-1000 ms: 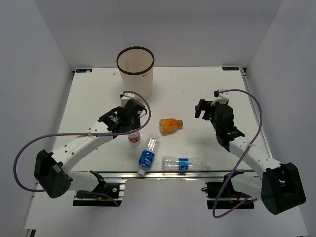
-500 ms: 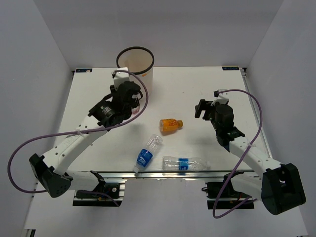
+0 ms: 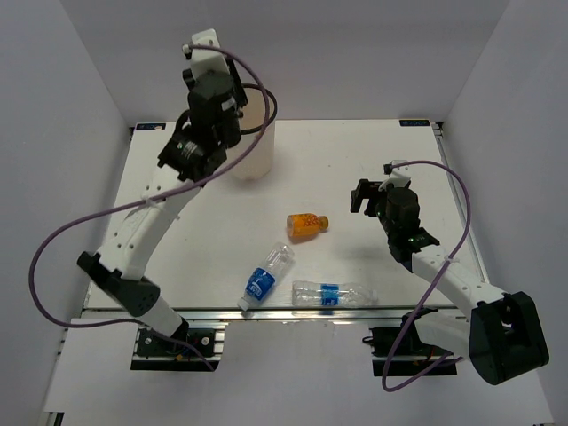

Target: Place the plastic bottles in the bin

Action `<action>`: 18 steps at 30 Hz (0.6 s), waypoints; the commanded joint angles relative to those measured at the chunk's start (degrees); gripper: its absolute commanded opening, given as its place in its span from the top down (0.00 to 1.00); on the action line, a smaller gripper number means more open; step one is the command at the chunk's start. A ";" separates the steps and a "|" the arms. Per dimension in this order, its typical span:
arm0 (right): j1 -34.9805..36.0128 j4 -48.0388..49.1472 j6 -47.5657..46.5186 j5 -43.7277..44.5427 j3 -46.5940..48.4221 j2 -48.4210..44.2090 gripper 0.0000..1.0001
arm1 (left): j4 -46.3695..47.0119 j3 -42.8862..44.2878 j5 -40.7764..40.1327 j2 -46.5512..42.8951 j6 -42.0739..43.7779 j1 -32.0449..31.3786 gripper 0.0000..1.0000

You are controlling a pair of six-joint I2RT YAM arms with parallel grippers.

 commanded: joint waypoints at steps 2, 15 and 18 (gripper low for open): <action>-0.47 1.33 -1.25 1.75 0.09 0.33 0.11 | -6.15 13.43 9.97 11.38 -1.98 8.19 1.00; -0.64 -0.43 -1.95 2.90 0.09 -0.11 0.11 | -5.03 16.54 27.73 22.15 -4.55 18.66 1.00; -0.64 -0.43 -2.13 2.72 0.09 -0.37 0.11 | -4.23 15.22 27.92 22.05 -4.99 19.71 0.95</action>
